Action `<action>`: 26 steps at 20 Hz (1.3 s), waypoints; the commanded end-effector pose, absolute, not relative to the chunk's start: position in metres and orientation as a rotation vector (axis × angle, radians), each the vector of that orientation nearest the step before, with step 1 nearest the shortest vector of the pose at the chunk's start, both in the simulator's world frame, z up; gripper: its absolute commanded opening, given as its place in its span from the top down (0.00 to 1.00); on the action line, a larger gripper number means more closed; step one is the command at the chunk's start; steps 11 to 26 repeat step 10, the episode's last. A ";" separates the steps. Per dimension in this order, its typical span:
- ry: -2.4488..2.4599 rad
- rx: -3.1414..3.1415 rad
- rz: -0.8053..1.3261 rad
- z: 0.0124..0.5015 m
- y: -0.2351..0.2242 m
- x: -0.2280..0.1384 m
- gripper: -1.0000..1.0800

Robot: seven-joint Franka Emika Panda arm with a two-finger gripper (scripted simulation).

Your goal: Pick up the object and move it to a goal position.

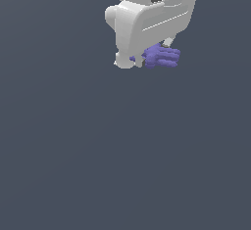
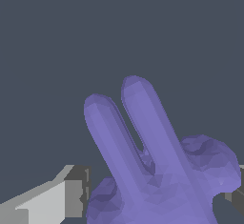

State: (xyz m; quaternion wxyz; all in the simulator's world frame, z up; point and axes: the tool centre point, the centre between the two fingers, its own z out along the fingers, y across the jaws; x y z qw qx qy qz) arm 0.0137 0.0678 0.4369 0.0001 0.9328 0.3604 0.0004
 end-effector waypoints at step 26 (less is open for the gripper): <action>1.132 2.931 0.000 0.453 0.074 0.019 1.00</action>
